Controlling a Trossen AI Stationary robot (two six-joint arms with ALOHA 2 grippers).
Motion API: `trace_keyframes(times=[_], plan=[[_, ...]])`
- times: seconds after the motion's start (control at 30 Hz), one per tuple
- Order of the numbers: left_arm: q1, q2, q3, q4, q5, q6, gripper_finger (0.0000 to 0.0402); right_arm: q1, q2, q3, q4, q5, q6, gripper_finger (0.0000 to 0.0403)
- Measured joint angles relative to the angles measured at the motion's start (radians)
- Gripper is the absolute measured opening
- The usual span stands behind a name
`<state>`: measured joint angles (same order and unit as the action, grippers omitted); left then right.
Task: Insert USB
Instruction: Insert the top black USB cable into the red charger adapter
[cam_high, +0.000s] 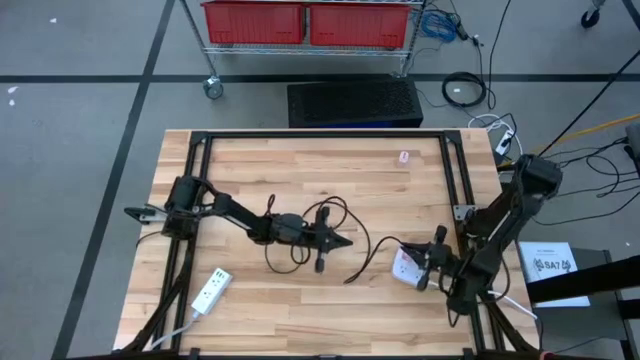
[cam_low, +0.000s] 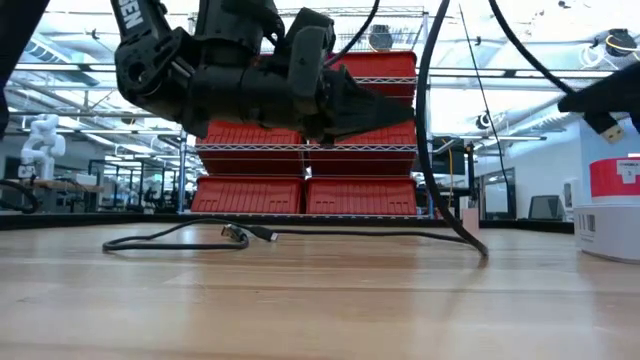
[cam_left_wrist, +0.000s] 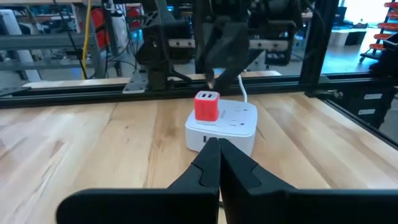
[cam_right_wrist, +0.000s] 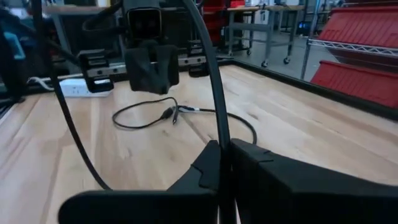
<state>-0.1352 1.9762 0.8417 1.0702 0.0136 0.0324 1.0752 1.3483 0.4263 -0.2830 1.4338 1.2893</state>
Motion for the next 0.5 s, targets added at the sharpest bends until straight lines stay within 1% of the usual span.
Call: trace_keyframes(times=[0.13,0.3,0.5], plan=[[0.016,0.000,0.000,0.002,0.029,0.000,0.0002,0.000,0.083,0.000,0.037,0.006,0.070,0.0000],[0.027,0.000,0.000,0.005,0.063,-0.001,0.0002,-0.002,0.150,0.000,0.071,0.058,0.110,0.0000],[0.027,0.000,0.000,0.006,0.064,-0.001,0.0002,0.003,0.149,0.000,0.081,0.060,0.077,0.0000]])
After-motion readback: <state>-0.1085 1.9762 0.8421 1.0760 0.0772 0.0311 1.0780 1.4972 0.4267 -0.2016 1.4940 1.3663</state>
